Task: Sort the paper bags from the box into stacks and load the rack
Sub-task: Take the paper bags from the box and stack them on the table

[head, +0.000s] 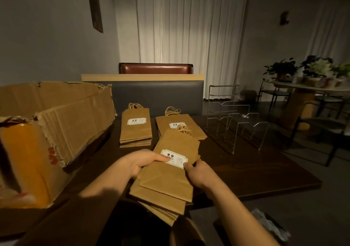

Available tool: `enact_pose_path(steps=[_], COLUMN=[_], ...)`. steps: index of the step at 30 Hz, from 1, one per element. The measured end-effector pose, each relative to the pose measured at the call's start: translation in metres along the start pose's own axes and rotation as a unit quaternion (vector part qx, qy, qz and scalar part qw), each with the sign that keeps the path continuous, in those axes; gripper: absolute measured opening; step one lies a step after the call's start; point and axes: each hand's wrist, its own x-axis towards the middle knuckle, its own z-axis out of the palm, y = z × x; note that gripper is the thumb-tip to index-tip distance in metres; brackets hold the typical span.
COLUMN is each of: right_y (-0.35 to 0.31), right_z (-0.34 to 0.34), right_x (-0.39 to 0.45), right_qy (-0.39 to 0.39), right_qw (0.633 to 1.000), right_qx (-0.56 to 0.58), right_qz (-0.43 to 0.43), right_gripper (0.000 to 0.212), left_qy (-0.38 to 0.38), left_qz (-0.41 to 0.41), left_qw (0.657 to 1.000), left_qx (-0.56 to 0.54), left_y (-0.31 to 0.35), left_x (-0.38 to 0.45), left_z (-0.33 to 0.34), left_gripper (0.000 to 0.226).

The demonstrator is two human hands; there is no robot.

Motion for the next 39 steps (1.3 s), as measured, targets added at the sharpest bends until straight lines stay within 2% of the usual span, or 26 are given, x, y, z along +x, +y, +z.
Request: enact_pose_path(steps=[1, 3, 6, 8, 11, 12, 14, 16, 18, 20, 21, 23, 27, 30, 32, 33, 35, 37, 39], right_y=[0.002, 0.004, 0.0, -0.015, -0.038, -0.041, -0.029, 0.0, 0.02, 0.024, 0.022, 0.019, 0.022, 0.013, 0.001, -0.004, -0.012, -0.014, -0.005], right_z=[0.0, 0.001, -0.007, -0.019, -0.042, -0.044, -0.036, -0.014, 0.001, 0.001, -0.001, -0.002, 0.002, -0.004, -0.016, -0.023, -0.038, -0.045, -0.047], right_x=[0.004, 0.011, 0.016, 0.014, 0.02, 0.023, 0.032, 0.047, 0.057, 0.063, 0.066, 0.068, 0.071, 0.07, 0.07, 0.073, 0.073, 0.068, 0.059], right_qy=[0.018, 0.029, 0.013, 0.038, 0.124, 0.13, 0.129, 0.094, 0.055, 0.049, 0.057, 0.068, 0.04, 0.013, -0.025, -0.036, -0.048, -0.035, -0.006], right_qw=[0.999, 0.999, 0.978, 0.939, 0.904, 0.892, 0.893, 0.91, 0.924, 0.925, 0.926, 0.926, 0.938, 0.944, 0.934, 0.921, 0.898, 0.902, 0.903], right_qx=[-0.028, -0.007, 0.202, 0.312, 0.278, 0.263, 0.234, 0.232, 0.233, 0.239, 0.237, 0.236, 0.229, 0.219, 0.285, 0.34, 0.415, 0.422, 0.427], right_qz=[-0.007, -0.018, -0.043, -0.138, -0.301, -0.344, -0.364, -0.33, -0.299, -0.291, -0.288, -0.285, -0.257, -0.246, -0.214, -0.187, -0.135, -0.088, -0.046], right_gripper=[0.048, 0.062, 0.087, 0.084, 0.089, 0.079, 0.057, 0.047, 0.05, 0.057, 0.058, 0.062, 0.061, 0.057, 0.055, 0.058, 0.077, 0.101, 0.109], left_qy=[0.006, 0.025, 0.088, 0.126, 0.16, 0.18, 0.211, 0.22, 0.211, 0.191, 0.185, 0.186, 0.166, 0.147, 0.122, 0.094, 0.011, -0.043, -0.065], left_qz=[0.032, 0.109, 0.251, 0.354, 0.457, 0.468, 0.448, 0.402, 0.37, 0.366, 0.369, 0.369, 0.34, 0.332, 0.32, 0.3, 0.237, 0.176, 0.135], left_qw=[0.999, 0.993, 0.962, 0.924, 0.869, 0.859, 0.865, 0.887, 0.902, 0.908, 0.908, 0.909, 0.926, 0.932, 0.939, 0.948, 0.971, 0.98, 0.97], left_qx=[-0.008, -0.036, -0.055, -0.073, -0.106, -0.103, -0.082, -0.057, -0.064, -0.075, -0.074, -0.06, 0.001, -0.009, -0.035, -0.049, -0.025, 0.08, 0.193], left_y=[-0.001, -0.001, 0.005, 0.014, 0.03, 0.03, 0.015, -0.011, -0.027, -0.029, -0.026, -0.024, -0.031, -0.026, -0.019, -0.016, -0.009, -0.002, 0.005], left_x=[-0.001, -0.005, -0.019, -0.028, -0.033, -0.03, -0.014, 0.01, 0.02, 0.027, 0.028, 0.028, 0.031, 0.026, 0.02, 0.016, 0.002, -0.008, -0.013], left_z=[0.005, 0.014, 0.029, 0.036, 0.038, 0.039, 0.044, 0.05, 0.053, 0.047, 0.046, 0.043, 0.039, 0.037, 0.032, 0.028, 0.016, 0.0, -0.016], left_gripper=[0.043, 0.04, 0.044, 0.045, 0.044, 0.042, 0.036, 0.031, 0.048, 0.077, 0.083, 0.078, 0.079, 0.078, 0.069, 0.061, 0.046, 0.043, 0.049])
